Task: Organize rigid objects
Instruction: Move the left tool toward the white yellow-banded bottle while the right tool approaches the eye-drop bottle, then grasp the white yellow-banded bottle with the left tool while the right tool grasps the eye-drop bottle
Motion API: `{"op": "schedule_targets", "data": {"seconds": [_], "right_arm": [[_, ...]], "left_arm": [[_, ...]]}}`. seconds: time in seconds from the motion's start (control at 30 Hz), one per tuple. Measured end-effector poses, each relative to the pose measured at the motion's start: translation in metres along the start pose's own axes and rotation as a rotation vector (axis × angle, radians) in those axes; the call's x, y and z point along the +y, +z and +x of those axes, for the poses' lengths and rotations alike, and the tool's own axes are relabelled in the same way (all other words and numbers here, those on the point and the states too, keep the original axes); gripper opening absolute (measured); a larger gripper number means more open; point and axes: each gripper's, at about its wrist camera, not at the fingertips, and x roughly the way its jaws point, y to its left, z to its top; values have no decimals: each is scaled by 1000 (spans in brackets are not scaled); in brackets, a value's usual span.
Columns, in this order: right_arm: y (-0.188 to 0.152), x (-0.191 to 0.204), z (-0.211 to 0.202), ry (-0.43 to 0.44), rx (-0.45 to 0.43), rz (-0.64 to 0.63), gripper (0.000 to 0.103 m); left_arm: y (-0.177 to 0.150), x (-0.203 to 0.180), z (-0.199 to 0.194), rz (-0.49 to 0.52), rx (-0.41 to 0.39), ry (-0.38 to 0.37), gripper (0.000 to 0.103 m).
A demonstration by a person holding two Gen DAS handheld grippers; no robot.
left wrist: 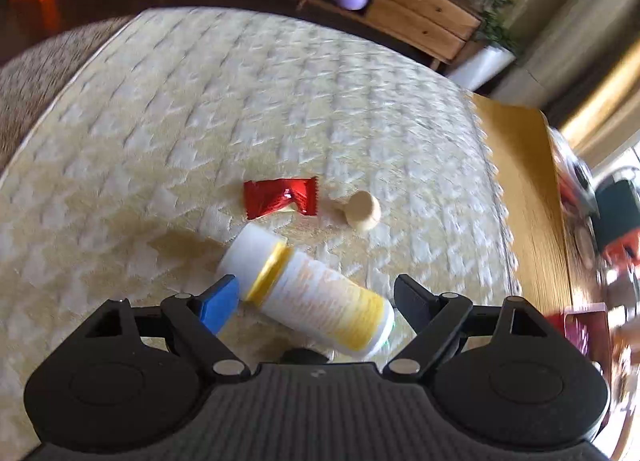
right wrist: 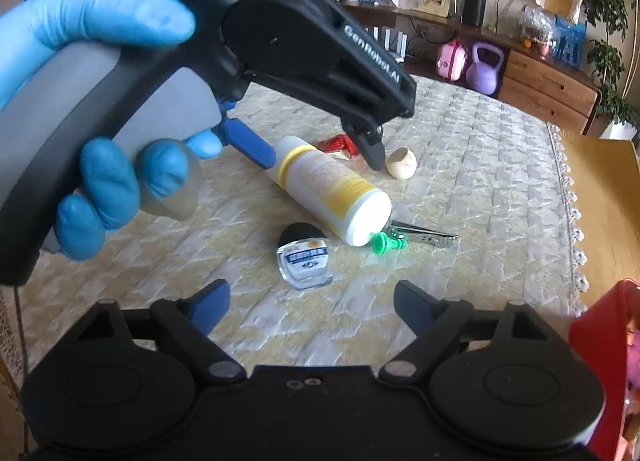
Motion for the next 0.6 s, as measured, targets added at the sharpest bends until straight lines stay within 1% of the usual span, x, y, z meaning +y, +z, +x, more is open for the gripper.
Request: {"op": "schedule_targets", "data": {"seconds": [0.03, 0.1, 0.2, 0.23, 0.27, 0.33, 0.37, 0.43, 0.53, 0.57, 0.6], "right_arm": [[2, -1, 4, 3, 3, 2, 79], [4, -1, 11, 3, 7, -3, 73], [7, 0, 19, 9, 13, -14, 68], [7, 0, 21, 8, 15, -20, 62], [7, 1, 23, 7, 17, -28, 58], [8, 2, 28, 11, 24, -39, 55], [8, 2, 30, 9, 25, -43, 53], [8, 4, 34, 5, 30, -47, 47], [8, 6, 37, -2, 26, -57, 46], [8, 7, 37, -4, 21, -63, 46], [7, 8, 37, -4, 18, -64, 45]], "left_arm": [[1, 1, 4, -23, 11, -5, 85], [3, 2, 13, -56, 31, -1, 85], [1, 1, 25, -69, 58, 9, 85], [0, 0, 28, -67, 62, 11, 85], [-1, 1, 30, -67, 60, 9, 85], [-2, 3, 32, -70, 53, -1, 85], [-2, 2, 33, -65, 49, -1, 85], [-3, 1, 32, -46, 39, 4, 85], [-4, -2, 31, -18, 23, 9, 85], [-4, -1, 32, -20, 21, 3, 83], [-4, 0, 32, -28, 22, -13, 78]]}}
